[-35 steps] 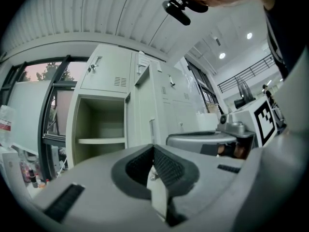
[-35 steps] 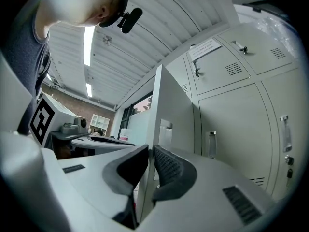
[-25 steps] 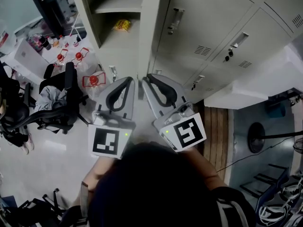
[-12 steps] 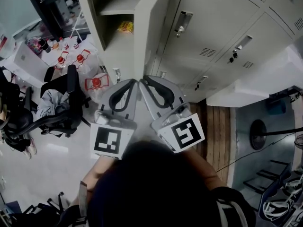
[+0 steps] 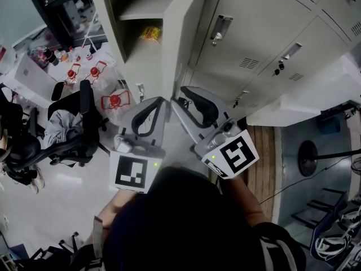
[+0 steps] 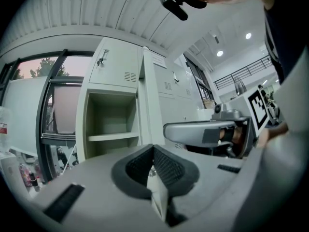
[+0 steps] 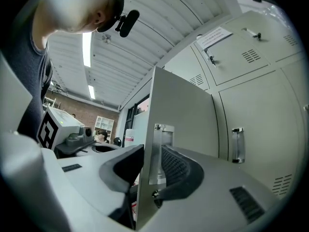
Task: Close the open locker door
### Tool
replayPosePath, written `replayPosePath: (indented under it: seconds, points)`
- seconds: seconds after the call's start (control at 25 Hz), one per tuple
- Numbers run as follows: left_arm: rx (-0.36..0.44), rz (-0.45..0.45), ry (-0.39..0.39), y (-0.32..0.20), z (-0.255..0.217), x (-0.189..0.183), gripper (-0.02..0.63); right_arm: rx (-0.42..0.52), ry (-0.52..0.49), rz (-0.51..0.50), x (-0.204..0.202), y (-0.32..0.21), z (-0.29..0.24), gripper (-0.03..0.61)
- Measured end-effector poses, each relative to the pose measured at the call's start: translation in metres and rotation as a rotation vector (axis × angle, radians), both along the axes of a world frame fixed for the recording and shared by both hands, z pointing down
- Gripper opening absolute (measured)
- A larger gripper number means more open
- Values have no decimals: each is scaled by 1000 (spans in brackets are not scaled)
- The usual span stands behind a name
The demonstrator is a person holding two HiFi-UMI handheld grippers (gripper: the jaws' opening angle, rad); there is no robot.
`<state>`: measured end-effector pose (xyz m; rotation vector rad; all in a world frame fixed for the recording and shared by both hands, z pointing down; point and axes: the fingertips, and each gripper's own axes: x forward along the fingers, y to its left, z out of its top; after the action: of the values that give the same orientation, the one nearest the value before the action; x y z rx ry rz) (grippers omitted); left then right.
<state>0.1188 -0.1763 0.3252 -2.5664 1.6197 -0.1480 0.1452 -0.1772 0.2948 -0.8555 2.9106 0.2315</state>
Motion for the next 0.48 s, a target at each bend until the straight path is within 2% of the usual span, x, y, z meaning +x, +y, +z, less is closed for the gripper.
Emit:
replayPosePath:
  seconds: [0.24,0.48]
  points:
    - [5,-20,1,-1,0,-4,2,-95,-44,-156,-2,-5,5,115]
    - [1,-65,14,-4,2,-21,2,-100,2,-238,-17,-10,14,115]
